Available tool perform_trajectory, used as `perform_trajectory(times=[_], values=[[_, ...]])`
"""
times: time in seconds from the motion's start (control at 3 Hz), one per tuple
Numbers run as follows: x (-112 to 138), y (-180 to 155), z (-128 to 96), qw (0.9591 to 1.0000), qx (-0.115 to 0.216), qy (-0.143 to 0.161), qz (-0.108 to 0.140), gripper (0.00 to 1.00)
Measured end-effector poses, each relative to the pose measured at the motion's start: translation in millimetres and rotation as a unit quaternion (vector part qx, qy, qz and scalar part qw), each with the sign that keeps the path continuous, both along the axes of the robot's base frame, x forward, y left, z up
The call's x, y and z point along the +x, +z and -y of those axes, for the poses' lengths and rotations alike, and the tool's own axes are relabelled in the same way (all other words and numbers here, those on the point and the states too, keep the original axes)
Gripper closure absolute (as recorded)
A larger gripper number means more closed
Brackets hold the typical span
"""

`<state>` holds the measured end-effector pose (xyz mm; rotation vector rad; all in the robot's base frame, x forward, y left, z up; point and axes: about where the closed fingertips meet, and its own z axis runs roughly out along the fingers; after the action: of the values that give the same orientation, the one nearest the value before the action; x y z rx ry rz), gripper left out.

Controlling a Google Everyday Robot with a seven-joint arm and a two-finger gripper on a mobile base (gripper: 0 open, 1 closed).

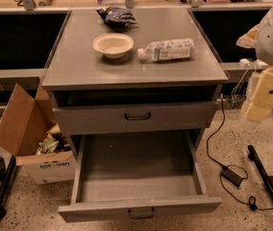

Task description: Place blue plastic bottle into middle drawer

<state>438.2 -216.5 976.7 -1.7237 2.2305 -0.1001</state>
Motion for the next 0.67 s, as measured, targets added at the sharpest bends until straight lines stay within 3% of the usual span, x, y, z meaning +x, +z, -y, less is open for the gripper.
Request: perform_trajectory(times=[0.33, 0.67], values=[[0.0, 0.0, 0.0, 1.0, 0.0, 0.0, 0.0, 0.0], [26.3, -6.0, 6.2, 0.9994, 0.025, 0.018, 0.014, 0.0]])
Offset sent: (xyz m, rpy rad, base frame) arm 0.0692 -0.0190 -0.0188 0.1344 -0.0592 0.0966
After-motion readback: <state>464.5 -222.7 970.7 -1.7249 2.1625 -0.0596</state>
